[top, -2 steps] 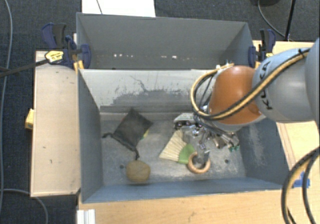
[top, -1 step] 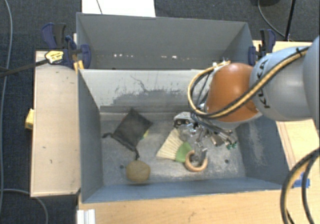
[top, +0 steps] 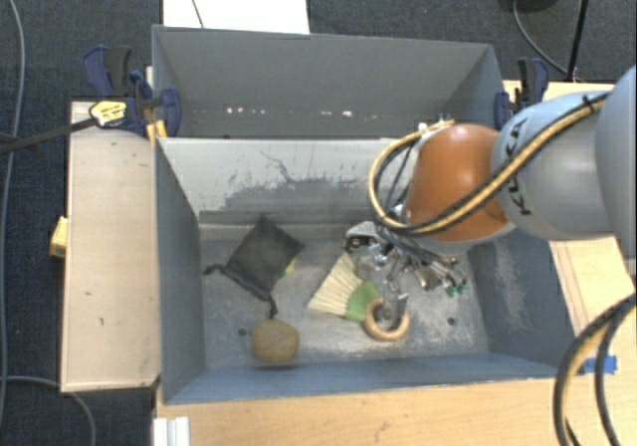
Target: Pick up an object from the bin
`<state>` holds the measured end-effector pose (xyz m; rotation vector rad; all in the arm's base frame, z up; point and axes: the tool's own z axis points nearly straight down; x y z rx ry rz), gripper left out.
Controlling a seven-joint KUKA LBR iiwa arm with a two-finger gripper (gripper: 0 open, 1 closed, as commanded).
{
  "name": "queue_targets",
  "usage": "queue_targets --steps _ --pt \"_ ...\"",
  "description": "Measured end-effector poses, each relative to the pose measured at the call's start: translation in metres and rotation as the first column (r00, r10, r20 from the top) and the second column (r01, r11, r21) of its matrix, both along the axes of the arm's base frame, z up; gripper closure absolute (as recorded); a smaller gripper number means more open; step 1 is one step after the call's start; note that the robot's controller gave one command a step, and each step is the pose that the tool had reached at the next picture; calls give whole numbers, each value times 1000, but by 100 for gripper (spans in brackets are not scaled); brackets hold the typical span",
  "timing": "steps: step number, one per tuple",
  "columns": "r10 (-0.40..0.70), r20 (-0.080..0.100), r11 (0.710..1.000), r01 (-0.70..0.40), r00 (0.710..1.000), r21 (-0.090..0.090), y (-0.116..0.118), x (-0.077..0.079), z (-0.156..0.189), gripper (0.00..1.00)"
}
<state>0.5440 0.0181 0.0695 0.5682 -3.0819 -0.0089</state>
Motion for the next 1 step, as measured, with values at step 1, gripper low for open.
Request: queue_targets --steps 1 --pt "7 -1 1000 -7 1000 -2 20 9 -1 100"
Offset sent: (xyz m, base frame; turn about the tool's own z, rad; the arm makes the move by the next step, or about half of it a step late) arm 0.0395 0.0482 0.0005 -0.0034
